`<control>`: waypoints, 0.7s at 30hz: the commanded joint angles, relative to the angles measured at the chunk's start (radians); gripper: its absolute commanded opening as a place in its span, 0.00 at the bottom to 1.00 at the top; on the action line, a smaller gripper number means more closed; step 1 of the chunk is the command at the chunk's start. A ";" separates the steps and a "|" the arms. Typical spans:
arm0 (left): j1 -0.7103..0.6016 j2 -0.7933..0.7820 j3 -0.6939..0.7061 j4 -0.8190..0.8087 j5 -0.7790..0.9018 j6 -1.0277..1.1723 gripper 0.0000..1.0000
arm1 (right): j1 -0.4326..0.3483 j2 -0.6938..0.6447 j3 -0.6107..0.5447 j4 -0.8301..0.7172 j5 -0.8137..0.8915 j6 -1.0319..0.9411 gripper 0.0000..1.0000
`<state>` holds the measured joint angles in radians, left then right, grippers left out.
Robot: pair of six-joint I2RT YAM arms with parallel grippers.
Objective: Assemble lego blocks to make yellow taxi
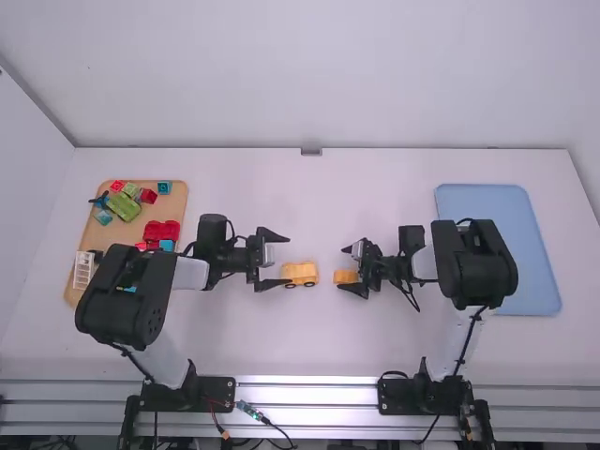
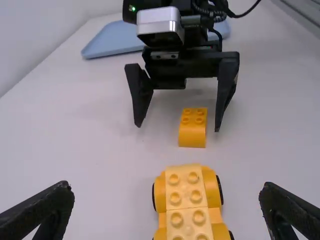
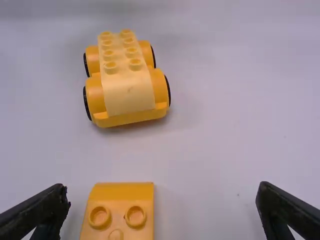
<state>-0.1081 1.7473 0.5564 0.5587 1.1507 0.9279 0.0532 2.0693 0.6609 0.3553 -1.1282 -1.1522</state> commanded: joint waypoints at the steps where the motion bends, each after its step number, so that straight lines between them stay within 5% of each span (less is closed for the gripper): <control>1: 0.003 0.003 0.006 -0.001 -0.007 -0.064 0.99 | 0.000 0.023 0.011 -0.004 -0.027 -0.004 0.96; 16: 0.003 0.003 0.005 -0.008 -0.041 -0.080 0.99 | 0.002 0.022 -0.008 -0.027 0.010 -0.039 0.61; 18: 0.003 0.003 0.005 -0.008 -0.041 -0.080 0.99 | 0.010 0.022 -0.011 -0.021 0.027 -0.026 0.46; 21: 0.003 0.003 0.005 -0.008 -0.041 -0.080 0.99 | 0.023 0.022 -0.013 -0.020 0.040 -0.025 0.46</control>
<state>-0.1074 1.7477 0.5564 0.5507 1.0954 0.8555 0.0639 2.0777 0.6586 0.3386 -1.0943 -1.1770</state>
